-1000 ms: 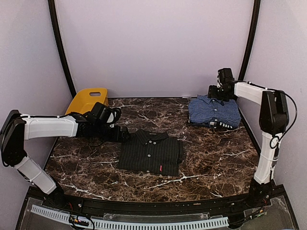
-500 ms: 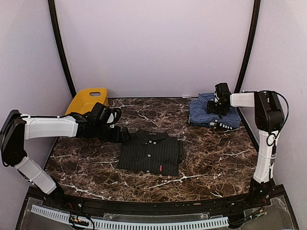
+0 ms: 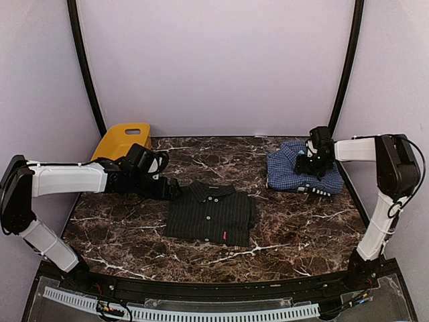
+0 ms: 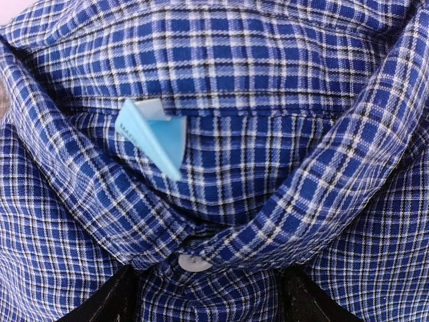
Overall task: Fold and stack the long sleeve shirts
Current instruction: Move the square-folded shirt to the corner of the board, then pick up the square-folded shirt from the center of the board.
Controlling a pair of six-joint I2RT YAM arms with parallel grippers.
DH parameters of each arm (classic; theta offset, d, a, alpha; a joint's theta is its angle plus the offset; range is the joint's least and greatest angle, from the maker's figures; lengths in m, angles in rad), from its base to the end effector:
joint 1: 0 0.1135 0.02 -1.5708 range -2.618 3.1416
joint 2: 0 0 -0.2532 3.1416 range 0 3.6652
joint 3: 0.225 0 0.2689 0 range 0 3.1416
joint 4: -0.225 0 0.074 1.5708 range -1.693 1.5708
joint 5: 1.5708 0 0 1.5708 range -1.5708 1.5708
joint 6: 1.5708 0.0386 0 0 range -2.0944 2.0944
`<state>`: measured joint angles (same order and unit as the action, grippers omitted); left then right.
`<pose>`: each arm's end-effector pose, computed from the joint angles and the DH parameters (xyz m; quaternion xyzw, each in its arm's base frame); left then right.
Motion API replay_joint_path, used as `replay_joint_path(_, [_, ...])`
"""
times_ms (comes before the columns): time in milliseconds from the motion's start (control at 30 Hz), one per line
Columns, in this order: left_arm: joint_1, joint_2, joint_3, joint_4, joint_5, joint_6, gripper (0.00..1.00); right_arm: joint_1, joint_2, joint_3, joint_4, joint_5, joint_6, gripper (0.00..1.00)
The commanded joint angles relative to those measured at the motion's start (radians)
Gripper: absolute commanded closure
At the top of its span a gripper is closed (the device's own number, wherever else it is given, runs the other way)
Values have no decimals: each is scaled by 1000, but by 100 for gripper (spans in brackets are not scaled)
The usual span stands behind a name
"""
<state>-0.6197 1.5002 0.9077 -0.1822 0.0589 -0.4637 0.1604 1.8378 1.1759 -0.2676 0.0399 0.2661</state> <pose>0.2702 -0.1955 0.1907 0.0832 0.9177 -0.2230 0.3180 0.3929 0.0620 0.1537 0.0564 0.9472 0.0482 0.3120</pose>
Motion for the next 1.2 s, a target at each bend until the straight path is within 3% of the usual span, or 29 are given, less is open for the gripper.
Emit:
replay_joint_path(0, [5,-52,-27,-34,-9,12,5,44,-82,-93,-171,-48,-8,29])
replay_joint_path(200, [6,-73,-42,-45,2,25,3,91,-209,-170,-211,-44,-12,27])
replay_joint_path(467, [15,-83,-43,-60,23,33,1,172,-358,-60,-248,27,-25,21])
replay_joint_path(733, [59,-69,-77,-2,193,14,1,382,-518,-218,-135,-141,129,19])
replay_joint_path(967, [102,-20,-109,50,315,-1,2,599,-502,-365,12,-144,320,19])
replay_joint_path(1167, [143,33,-144,125,420,-31,2,658,-425,-423,131,-127,444,20])
